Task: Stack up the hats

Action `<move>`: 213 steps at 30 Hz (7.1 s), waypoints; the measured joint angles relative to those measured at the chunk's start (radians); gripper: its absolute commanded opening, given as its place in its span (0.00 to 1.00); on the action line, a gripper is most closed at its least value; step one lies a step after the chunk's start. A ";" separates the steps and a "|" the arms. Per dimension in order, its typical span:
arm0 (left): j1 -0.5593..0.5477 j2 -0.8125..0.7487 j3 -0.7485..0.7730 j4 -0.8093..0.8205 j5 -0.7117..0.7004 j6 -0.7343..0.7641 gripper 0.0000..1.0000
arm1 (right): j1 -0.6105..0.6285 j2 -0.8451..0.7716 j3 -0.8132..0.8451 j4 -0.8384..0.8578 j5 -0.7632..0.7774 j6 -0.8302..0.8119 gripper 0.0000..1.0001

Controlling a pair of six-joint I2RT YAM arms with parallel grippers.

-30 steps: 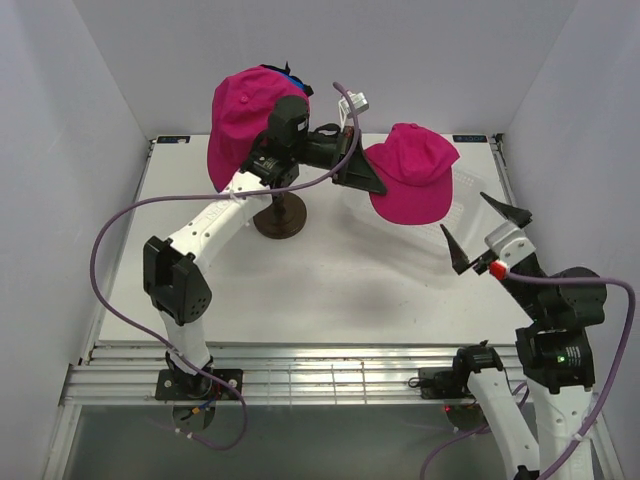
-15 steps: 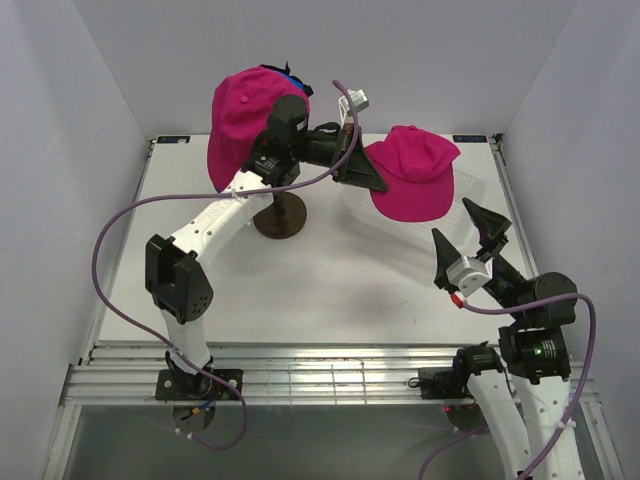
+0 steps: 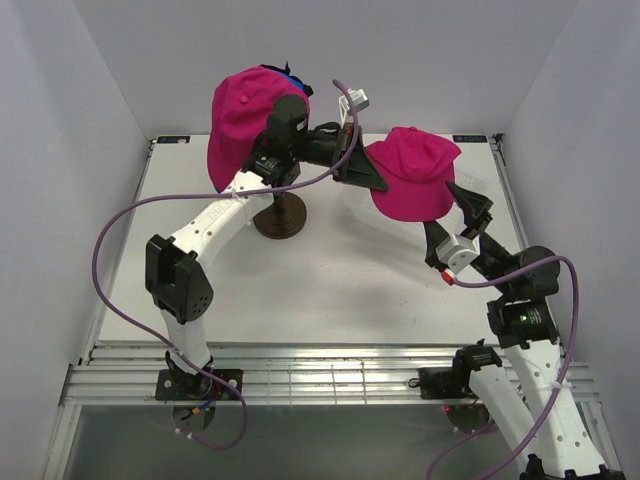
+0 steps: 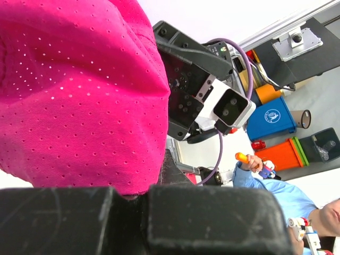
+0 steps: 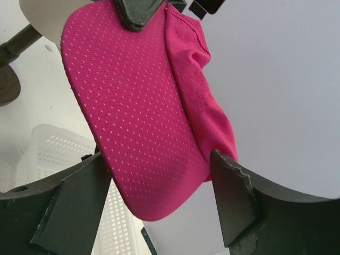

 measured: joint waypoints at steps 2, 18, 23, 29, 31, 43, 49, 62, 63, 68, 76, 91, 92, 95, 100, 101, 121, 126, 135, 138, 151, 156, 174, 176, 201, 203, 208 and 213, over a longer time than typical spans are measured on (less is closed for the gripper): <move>0.000 0.000 0.000 0.003 0.000 -0.002 0.00 | 0.036 0.021 0.000 0.022 0.019 -0.015 0.60; 0.047 -0.005 -0.009 -0.055 -0.053 -0.058 0.00 | 0.278 0.133 0.013 0.133 0.350 -0.076 0.08; 0.050 -0.005 -0.011 -0.080 -0.072 -0.063 0.06 | 0.290 0.148 0.112 -0.024 0.407 0.043 0.08; 0.045 -0.008 -0.001 -0.193 -0.118 0.063 0.47 | 0.295 0.134 0.121 -0.117 0.446 0.147 0.08; 0.045 -0.008 0.021 -0.279 -0.166 0.155 0.62 | 0.297 0.134 0.121 -0.141 0.463 0.180 0.08; 0.052 -0.014 0.094 -0.581 -0.394 0.550 0.98 | 0.290 0.279 0.281 -0.343 0.713 0.333 0.08; 0.052 -0.040 0.123 -0.655 -0.459 0.661 0.98 | 0.235 0.494 0.588 -0.587 0.810 0.458 0.08; -0.061 -0.111 0.180 -0.759 -0.544 0.917 0.46 | 0.025 0.815 1.055 -0.850 0.590 0.684 0.08; -0.096 -0.111 0.191 -0.774 -0.571 0.959 0.48 | 0.018 0.801 1.035 -0.850 0.567 0.689 0.08; -0.333 -0.091 0.235 -0.825 -0.789 1.185 0.46 | 0.003 0.700 0.959 -0.887 0.422 0.711 0.08; -0.399 0.012 0.263 -0.761 -1.055 1.361 0.47 | 0.003 0.573 0.957 -0.888 0.217 0.783 0.08; -0.393 -0.006 0.130 -0.563 -1.364 1.485 0.47 | -0.002 0.469 0.916 -0.954 0.131 0.808 0.08; -0.389 -0.009 0.119 -0.550 -1.371 1.493 0.48 | -0.004 0.469 0.916 -0.955 0.127 0.810 0.08; -0.372 -0.015 0.084 -0.512 -1.384 1.512 0.52 | -0.005 0.470 0.916 -0.956 0.126 0.811 0.08; -0.315 -0.029 0.024 -0.468 -1.389 1.530 0.63 | -0.015 0.470 0.916 -0.951 0.130 0.819 0.08; -0.303 -0.035 0.007 -0.460 -1.394 1.533 0.64 | -0.015 0.470 0.916 -0.951 0.133 0.821 0.08; -0.220 -0.053 0.017 -0.634 -0.987 1.471 0.80 | 0.001 0.574 0.975 -0.978 0.371 0.845 0.08; -0.224 -0.061 0.045 -0.736 -0.851 1.454 0.82 | 0.002 0.759 1.072 -0.963 0.438 0.833 0.08; -0.224 -0.161 0.122 -0.828 -0.891 1.412 0.82 | 0.002 1.085 1.416 -0.974 0.510 0.838 0.08; -0.224 -0.222 0.137 -0.859 -0.962 1.418 0.83 | 0.012 1.160 1.519 -0.964 0.539 0.850 0.08; -0.024 -0.385 0.349 -0.911 -1.336 1.424 0.77 | 0.321 1.328 1.650 -0.656 0.874 0.717 0.08; 0.085 -0.507 0.289 -0.911 -1.414 1.421 0.69 | 0.440 1.381 1.678 -0.452 1.003 0.559 0.08; 0.327 -0.653 -0.203 -0.902 -1.582 1.428 0.53 | 0.797 1.481 1.687 0.005 1.150 -0.146 0.08; 0.355 -0.667 -0.227 -0.888 -1.584 1.419 0.50 | 0.818 1.479 1.676 0.030 1.149 -0.195 0.08; 0.746 -0.628 -0.538 -0.652 -1.052 1.131 0.52 | 0.986 1.411 1.360 0.193 1.235 -0.597 0.08; 0.755 -0.621 -0.544 -0.655 -1.006 1.112 0.52 | 0.991 1.411 1.341 0.216 1.244 -0.630 0.08; 0.847 -0.608 -0.537 -0.657 -0.856 1.059 0.52 | 1.007 1.405 1.287 0.253 1.266 -0.697 0.08; 0.894 -0.582 -0.526 -0.657 -0.751 1.039 0.53 | 1.048 1.389 1.212 0.314 1.287 -0.774 0.08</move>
